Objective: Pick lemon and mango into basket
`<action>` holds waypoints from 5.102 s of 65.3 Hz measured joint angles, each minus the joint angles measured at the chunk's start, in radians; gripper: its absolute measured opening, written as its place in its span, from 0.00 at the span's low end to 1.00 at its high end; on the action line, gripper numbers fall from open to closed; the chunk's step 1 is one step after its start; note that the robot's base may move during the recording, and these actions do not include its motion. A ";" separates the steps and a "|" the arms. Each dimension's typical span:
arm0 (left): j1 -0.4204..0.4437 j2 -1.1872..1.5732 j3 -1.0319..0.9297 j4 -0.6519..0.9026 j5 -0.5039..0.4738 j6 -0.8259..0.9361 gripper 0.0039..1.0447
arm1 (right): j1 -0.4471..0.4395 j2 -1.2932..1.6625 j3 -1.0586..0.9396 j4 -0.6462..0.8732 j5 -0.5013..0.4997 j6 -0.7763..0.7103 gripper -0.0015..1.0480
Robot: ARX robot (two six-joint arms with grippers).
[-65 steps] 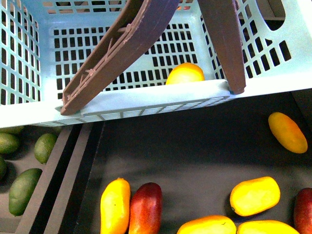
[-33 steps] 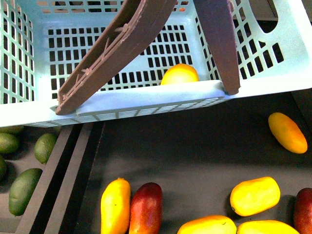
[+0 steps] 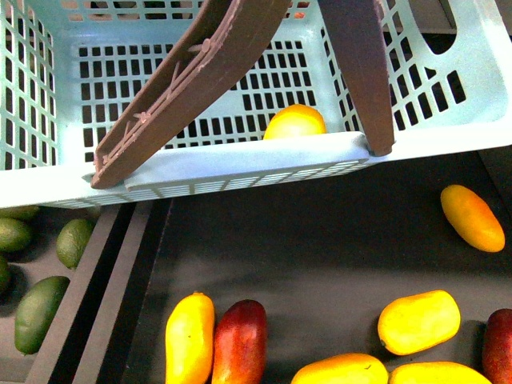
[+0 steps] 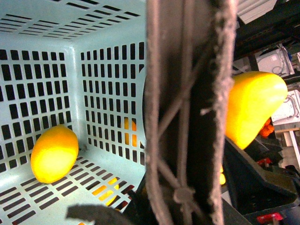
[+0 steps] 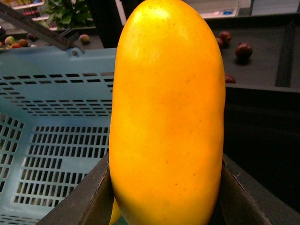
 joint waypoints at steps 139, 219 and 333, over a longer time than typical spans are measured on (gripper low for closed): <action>0.000 0.000 -0.002 -0.001 -0.001 -0.001 0.04 | -0.186 -0.821 -0.674 0.024 0.261 -0.088 0.02; 0.000 0.000 -0.002 -0.001 -0.001 0.000 0.04 | -0.186 -1.258 -0.674 -0.414 0.261 -0.088 0.31; 0.000 0.000 -0.002 -0.002 -0.004 0.000 0.04 | -0.186 -1.262 -0.674 -0.417 0.261 -0.088 0.92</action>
